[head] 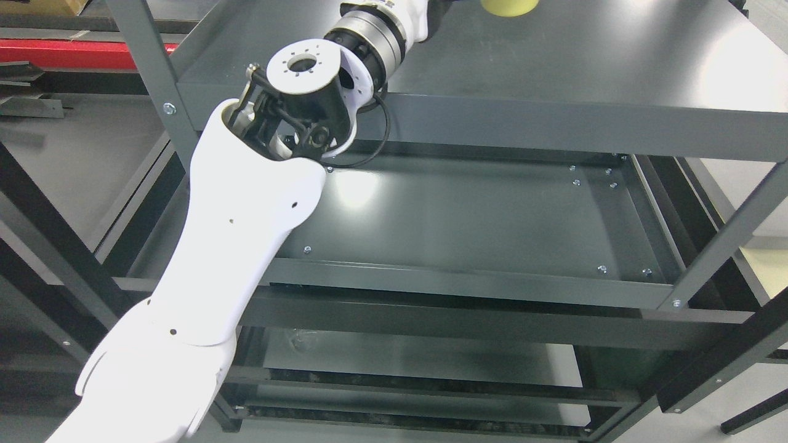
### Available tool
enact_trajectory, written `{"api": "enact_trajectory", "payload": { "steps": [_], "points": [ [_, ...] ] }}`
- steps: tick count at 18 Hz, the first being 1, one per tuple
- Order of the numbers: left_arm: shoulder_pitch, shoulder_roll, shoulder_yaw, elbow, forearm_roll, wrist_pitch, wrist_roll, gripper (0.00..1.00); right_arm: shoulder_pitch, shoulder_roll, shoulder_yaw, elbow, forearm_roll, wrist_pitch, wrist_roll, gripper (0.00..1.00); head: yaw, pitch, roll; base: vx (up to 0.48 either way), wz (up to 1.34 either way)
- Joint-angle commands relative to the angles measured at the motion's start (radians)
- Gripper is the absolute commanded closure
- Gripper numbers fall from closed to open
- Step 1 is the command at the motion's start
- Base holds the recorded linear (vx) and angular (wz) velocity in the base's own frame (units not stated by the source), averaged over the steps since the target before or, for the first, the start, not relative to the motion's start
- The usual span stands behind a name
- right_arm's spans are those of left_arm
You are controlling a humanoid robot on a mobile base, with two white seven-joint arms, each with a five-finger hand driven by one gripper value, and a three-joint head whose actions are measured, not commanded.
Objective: Place yellow IKEA cup on middle right shelf
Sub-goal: 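Set the cup upright on the shelf and open the left hand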
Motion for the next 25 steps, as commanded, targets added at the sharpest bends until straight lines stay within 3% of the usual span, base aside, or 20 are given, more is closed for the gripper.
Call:
{"api": "enact_trajectory", "payload": {
  "steps": [1, 6, 8, 13, 21, 25],
  "points": [
    [-0.043, 0.018, 0.048, 0.158, 0.013, 0.054, -0.022, 0.46, 0.014, -0.017, 0.017, 0.0, -0.025, 0.001, 0.001, 0.01, 0.0, 0.0, 0.0, 0.0, 0.0],
    [-0.043, 0.018, 0.045, 0.145, 0.009, 0.056, -0.134, 0.11, 0.014, -0.017, 0.017, 0.0, -0.025, 0.001, 0.001, 0.01, 0.0, 0.0, 0.0, 0.0, 0.0],
    [-0.043, 0.018, 0.045, 0.138, 0.009, 0.056, -0.164, 0.02, 0.014, -0.017, 0.017, 0.0, -0.025, 0.001, 0.001, 0.01, 0.0, 0.0, 0.0, 0.0, 0.0],
    [-0.042, 0.018, 0.059, 0.118, 0.006, 0.051, -0.164, 0.01, 0.014, -0.017, 0.017, 0.0, -0.025, 0.001, 0.001, 0.01, 0.0, 0.0, 0.0, 0.0, 0.0],
    [-0.043, 0.018, 0.212, -0.072, 0.004, 0.049, -0.177, 0.01, 0.014, -0.017, 0.017, 0.0, -0.025, 0.001, 0.001, 0.01, 0.0, 0.0, 0.0, 0.0, 0.0],
    [-0.042, 0.018, 0.26, -0.108, 0.015, 0.053, -0.328, 0.01, 0.014, -0.017, 0.017, 0.0, -0.025, 0.001, 0.001, 0.01, 0.0, 0.0, 0.0, 0.0, 0.0]
  ]
}}
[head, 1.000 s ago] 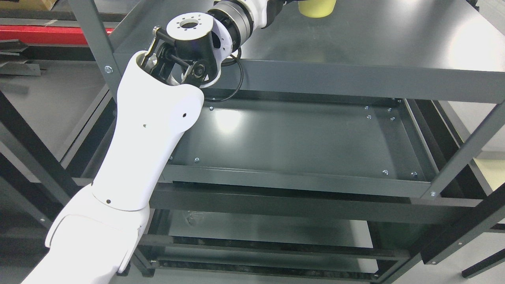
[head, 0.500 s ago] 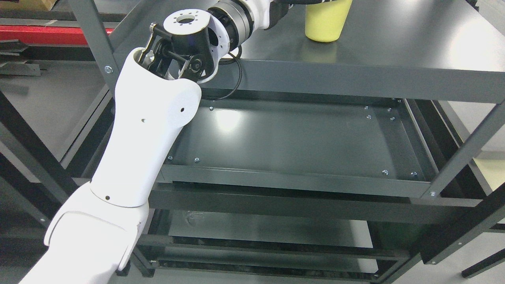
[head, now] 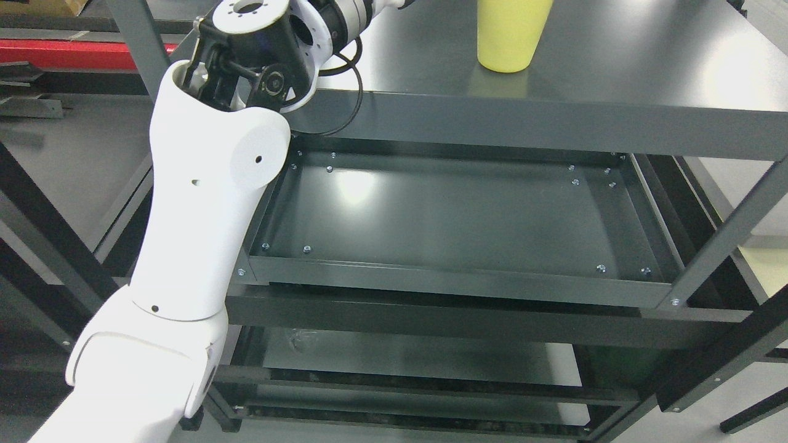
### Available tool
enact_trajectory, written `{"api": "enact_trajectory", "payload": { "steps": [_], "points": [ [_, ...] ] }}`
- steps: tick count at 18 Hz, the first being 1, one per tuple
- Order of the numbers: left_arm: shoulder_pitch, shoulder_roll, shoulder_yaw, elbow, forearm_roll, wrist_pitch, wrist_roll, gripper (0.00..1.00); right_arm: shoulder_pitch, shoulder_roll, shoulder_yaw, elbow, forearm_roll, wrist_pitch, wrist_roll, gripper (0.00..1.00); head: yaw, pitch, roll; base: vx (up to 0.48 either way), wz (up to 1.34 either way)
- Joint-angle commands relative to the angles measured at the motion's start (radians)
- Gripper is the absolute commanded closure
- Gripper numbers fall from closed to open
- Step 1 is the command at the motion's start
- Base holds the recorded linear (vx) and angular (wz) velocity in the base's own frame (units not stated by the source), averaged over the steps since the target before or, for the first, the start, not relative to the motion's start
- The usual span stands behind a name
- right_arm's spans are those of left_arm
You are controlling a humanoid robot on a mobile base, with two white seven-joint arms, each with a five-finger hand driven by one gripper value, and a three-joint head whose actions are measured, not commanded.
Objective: Place yellow IKEA cup on middle right shelf
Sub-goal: 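Set the cup upright on the shelf and open the left hand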
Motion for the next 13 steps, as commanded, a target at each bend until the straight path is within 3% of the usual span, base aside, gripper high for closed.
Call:
{"api": "enact_trajectory", "payload": {
  "steps": [1, 8, 13],
  "points": [
    [0.003, 0.017, 0.121, -0.13, 0.015, 0.006, -0.155, 0.01, 0.014, -0.017, 0.017, 0.0, -0.025, 0.001, 0.001, 0.01, 0.0, 0.0, 0.0, 0.0, 0.0],
    [0.019, 0.017, 0.146, -0.216, 0.044, 0.202, -0.481, 0.04, 0.014, -0.017, 0.017, 0.0, -0.025, 0.001, 0.001, 0.01, 0.0, 0.0, 0.0, 0.0, 0.0],
    [0.097, 0.017, 0.117, -0.276, 0.046, 0.324, -0.844, 0.03, 0.014, -0.017, 0.017, 0.0, -0.025, 0.001, 0.001, 0.01, 0.0, 0.0, 0.0, 0.0, 0.0]
  ]
}}
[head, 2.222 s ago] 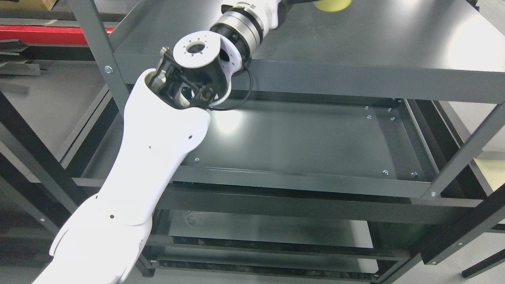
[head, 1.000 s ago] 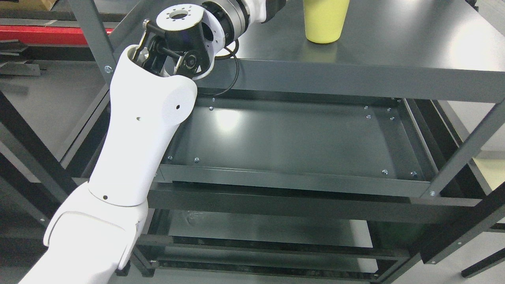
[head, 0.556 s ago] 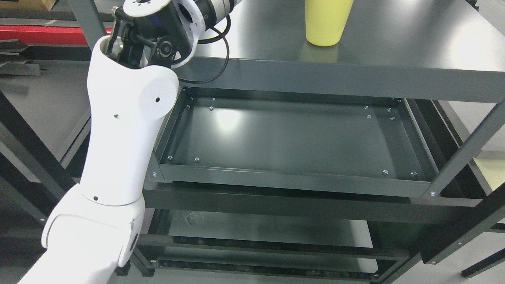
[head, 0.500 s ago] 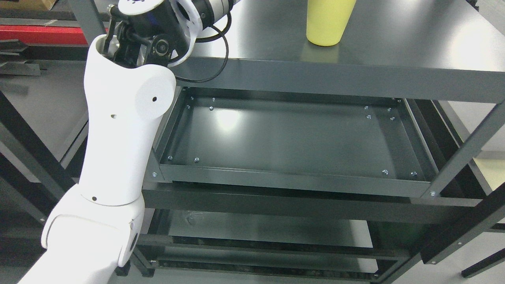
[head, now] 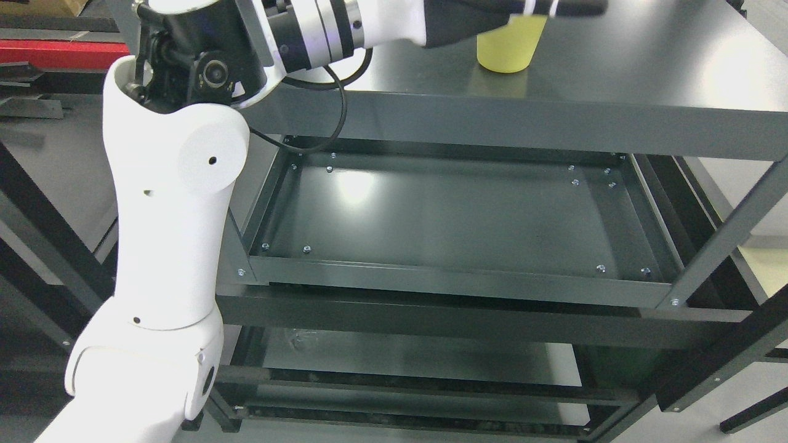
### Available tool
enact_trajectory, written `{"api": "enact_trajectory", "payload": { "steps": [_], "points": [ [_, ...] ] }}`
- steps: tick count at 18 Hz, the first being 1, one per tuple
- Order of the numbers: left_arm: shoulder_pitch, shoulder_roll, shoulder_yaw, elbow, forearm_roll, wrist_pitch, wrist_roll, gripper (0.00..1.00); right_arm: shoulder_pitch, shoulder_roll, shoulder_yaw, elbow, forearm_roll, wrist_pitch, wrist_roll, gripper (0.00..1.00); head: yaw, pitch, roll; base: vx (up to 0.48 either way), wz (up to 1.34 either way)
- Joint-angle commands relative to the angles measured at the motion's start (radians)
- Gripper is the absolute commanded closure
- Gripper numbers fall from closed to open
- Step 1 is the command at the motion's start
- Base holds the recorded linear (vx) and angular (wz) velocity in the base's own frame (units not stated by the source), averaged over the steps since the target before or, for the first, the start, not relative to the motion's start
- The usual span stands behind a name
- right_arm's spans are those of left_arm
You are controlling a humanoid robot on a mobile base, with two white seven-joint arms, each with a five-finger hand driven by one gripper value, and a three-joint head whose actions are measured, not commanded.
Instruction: Place yellow IKEA cup on middle right shelf
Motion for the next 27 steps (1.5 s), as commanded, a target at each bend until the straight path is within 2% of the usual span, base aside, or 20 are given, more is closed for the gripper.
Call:
{"api": "enact_trajectory", "payload": {
  "steps": [1, 9, 13, 15, 18, 20, 22, 25, 27],
  "points": [
    [0.074, 0.017, -0.001, -0.123, 0.008, 0.052, -0.192, 0.03, 0.014, -0.017, 0.017, 0.0, -0.025, 0.001, 0.001, 0.01, 0.0, 0.0, 0.0, 0.0, 0.0],
    [0.333, 0.017, -0.213, -0.112, 0.001, 0.043, -0.188, 0.02, 0.014, -0.017, 0.017, 0.0, -0.025, 0.001, 0.001, 0.01, 0.0, 0.0, 0.0, 0.0, 0.0],
    [0.463, 0.017, -0.293, -0.094, -0.09, -0.01, -0.183, 0.02, 0.014, -0.017, 0.017, 0.0, -0.025, 0.001, 0.001, 0.01, 0.0, 0.0, 0.0, 0.0, 0.0],
    [0.509, 0.017, -0.332, -0.019, -0.194, -0.16, -0.171, 0.02, 0.014, -0.017, 0.017, 0.0, -0.025, 0.001, 0.001, 0.01, 0.0, 0.0, 0.0, 0.0, 0.0],
    [0.578, 0.017, -0.34, 0.151, -0.376, -0.619, -0.037, 0.01, 0.014, -0.017, 0.017, 0.0, -0.025, 0.001, 0.001, 0.01, 0.0, 0.0, 0.0, 0.0, 0.0],
    [0.598, 0.017, -0.302, 0.301, -0.45, -0.887, 0.113, 0.01, 0.014, -0.017, 0.017, 0.0, -0.025, 0.001, 0.001, 0.01, 0.0, 0.0, 0.0, 0.0, 0.0],
    [0.614, 0.017, -0.242, 0.339, -0.528, -0.925, 0.256, 0.01, 0.014, -0.017, 0.017, 0.0, -0.025, 0.001, 0.001, 0.01, 0.0, 0.0, 0.0, 0.0, 0.0],
    [0.649, 0.017, -0.161, 0.327, -0.589, -0.932, 0.63, 0.01, 0.014, -0.017, 0.017, 0.0, -0.025, 0.001, 0.001, 0.01, 0.0, 0.0, 0.0, 0.0, 0.0],
    [0.686, 0.017, -0.139, 0.314, -0.589, -0.931, 0.686, 0.01, 0.014, -0.017, 0.017, 0.0, -0.025, 0.001, 0.001, 0.01, 0.0, 0.0, 0.0, 0.0, 0.0]
  ]
}}
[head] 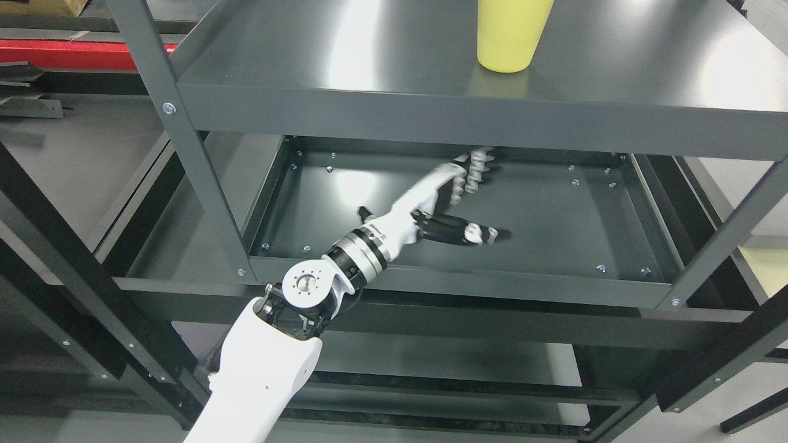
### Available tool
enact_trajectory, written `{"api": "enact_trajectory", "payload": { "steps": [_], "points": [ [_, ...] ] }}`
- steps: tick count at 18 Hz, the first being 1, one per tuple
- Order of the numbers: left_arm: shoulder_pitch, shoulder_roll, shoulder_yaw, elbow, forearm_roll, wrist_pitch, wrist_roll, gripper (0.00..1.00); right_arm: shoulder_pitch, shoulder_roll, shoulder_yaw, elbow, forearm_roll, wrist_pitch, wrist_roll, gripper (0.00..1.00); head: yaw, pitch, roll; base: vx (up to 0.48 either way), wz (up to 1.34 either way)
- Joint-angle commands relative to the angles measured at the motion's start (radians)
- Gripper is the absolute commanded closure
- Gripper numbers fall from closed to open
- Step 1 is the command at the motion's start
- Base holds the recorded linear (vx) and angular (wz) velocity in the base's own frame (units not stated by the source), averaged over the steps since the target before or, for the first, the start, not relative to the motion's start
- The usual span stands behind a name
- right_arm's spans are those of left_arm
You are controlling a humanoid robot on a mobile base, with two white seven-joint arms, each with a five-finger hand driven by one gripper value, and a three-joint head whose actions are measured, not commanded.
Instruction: Place yellow IKEA cup on middle right shelf
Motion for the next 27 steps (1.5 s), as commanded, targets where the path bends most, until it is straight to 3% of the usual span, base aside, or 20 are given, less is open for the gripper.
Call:
{"api": "enact_trajectory", "payload": {
  "steps": [1, 11, 16, 20, 27],
  "points": [
    [0.107, 0.017, 0.083, 0.128, -0.1, -0.051, 0.2, 0.01, 0.014, -0.017, 0.017, 0.0, -0.025, 0.001, 0.001, 0.01, 0.0, 0.0, 0.0, 0.0, 0.0],
    [0.203, 0.017, 0.085, -0.136, -0.1, -0.048, 0.209, 0.01, 0.014, -0.017, 0.017, -0.001, -0.025, 0.001, 0.001, 0.01, 0.0, 0.0, 0.0, 0.0, 0.0],
    [0.384, 0.017, 0.1, -0.326, -0.1, -0.046, 0.212, 0.01, 0.014, -0.017, 0.017, 0.0, -0.025, 0.001, 0.001, 0.01, 0.0, 0.0, 0.0, 0.0, 0.0],
    [0.429, 0.017, 0.122, -0.342, -0.1, -0.115, 0.223, 0.01, 0.014, -0.017, 0.017, 0.0, -0.025, 0.001, 0.001, 0.01, 0.0, 0.0, 0.0, 0.0, 0.0],
    [0.43, 0.017, 0.197, -0.342, -0.1, -0.122, 0.22, 0.01, 0.014, -0.017, 0.017, 0.0, -0.025, 0.001, 0.001, 0.01, 0.0, 0.0, 0.0, 0.0, 0.0]
  ]
}}
